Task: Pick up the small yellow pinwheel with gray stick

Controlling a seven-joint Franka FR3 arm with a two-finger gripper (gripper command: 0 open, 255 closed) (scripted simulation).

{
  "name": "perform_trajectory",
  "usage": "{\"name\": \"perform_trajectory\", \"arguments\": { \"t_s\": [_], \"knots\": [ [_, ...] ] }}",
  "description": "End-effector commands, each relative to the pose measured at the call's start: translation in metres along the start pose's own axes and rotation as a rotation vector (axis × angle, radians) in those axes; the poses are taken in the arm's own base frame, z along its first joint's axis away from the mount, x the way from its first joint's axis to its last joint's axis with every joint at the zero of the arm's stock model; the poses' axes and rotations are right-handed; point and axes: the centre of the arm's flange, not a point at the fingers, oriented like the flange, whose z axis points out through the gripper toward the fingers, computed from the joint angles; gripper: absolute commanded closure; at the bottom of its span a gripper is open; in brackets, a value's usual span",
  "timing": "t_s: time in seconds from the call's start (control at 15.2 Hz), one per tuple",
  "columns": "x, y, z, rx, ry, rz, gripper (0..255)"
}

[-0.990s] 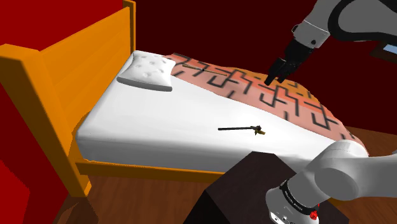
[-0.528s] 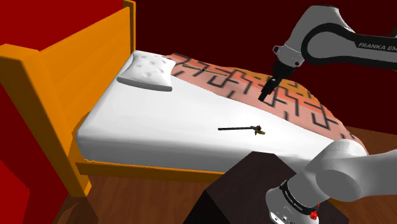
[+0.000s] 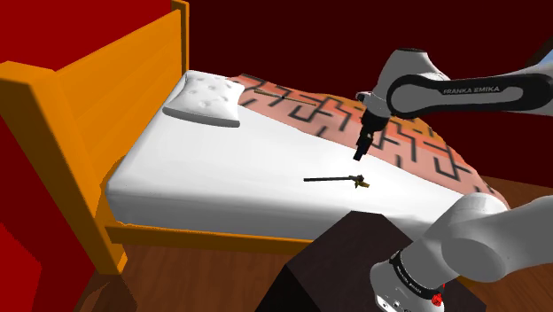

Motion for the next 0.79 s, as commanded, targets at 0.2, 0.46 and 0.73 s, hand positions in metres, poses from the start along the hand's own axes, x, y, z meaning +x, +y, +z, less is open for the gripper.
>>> {"name": "perform_trajectory", "arguments": {
  "t_s": [0.2,0.46,0.73],
  "knots": [
    [0.008,0.02,0.065,-0.007,-0.058,-0.211,0],
    [0.016,0.035,0.115,-0.013,-0.104,-0.376,0],
    [0.024,0.049,0.165,-0.018,-0.15,-0.54,0]
  ]
}}
